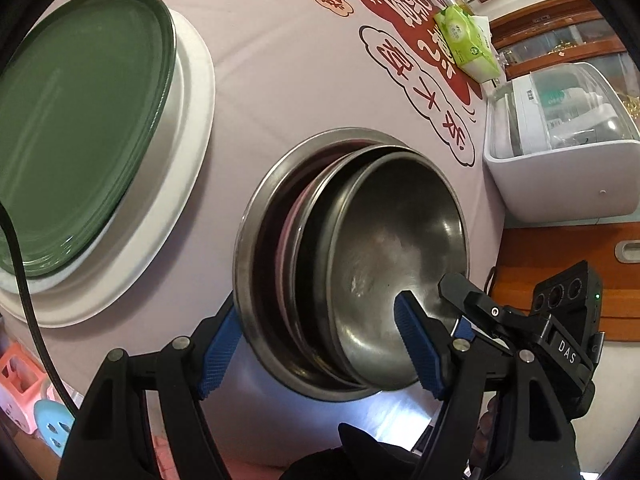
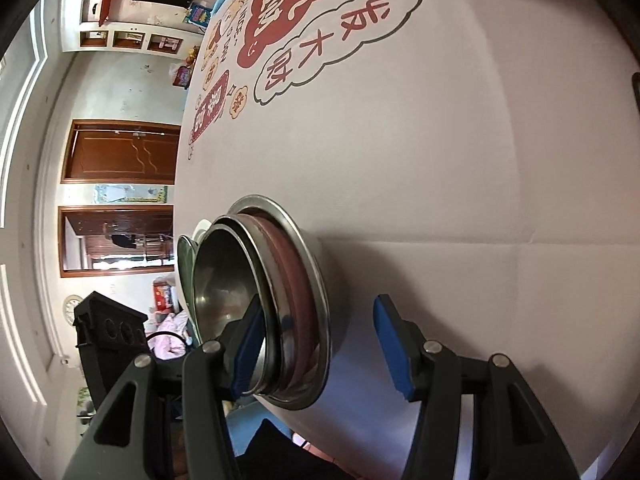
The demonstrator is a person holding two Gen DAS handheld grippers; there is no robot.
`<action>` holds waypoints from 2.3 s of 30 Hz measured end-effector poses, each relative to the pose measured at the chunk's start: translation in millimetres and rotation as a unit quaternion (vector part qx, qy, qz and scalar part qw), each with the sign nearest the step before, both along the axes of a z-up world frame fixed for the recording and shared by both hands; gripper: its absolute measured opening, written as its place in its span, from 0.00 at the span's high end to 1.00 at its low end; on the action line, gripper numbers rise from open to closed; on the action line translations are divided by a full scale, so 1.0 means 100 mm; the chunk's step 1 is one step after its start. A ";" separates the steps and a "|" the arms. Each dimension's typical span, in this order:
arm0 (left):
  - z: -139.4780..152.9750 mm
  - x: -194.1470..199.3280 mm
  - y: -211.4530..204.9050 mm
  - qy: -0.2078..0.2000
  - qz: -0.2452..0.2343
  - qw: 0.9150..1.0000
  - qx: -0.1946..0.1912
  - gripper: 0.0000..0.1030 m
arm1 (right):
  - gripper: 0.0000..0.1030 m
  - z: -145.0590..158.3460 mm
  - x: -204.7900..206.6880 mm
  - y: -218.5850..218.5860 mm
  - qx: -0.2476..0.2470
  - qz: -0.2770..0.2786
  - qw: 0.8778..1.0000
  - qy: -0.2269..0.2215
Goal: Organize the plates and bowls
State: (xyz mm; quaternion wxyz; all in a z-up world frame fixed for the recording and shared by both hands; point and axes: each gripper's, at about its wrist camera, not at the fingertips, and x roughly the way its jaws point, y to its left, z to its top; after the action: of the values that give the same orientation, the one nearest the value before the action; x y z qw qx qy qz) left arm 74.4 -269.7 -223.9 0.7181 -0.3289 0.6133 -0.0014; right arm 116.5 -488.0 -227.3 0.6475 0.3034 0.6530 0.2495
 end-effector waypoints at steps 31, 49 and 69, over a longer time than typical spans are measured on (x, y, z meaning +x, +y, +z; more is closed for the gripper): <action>-0.12 0.06 0.02 0.016 0.002 1.000 0.021 0.54 | 0.69 -0.01 0.04 0.08 0.006 0.033 0.999 -0.004; 0.13 -0.10 -0.02 -0.033 -0.009 0.998 0.055 0.55 | 0.70 0.17 -0.02 0.14 0.012 0.041 0.998 -0.045; 0.55 -0.56 0.26 -0.129 0.007 0.991 0.045 0.56 | 0.70 0.63 -0.22 0.39 0.018 0.063 0.987 -0.146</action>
State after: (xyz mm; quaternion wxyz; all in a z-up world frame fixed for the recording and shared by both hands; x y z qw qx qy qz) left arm 18.0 -243.4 -169.1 0.8052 -0.2973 0.5130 -0.0109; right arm 94.5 -448.5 -164.3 0.7132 0.2332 0.5650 0.3431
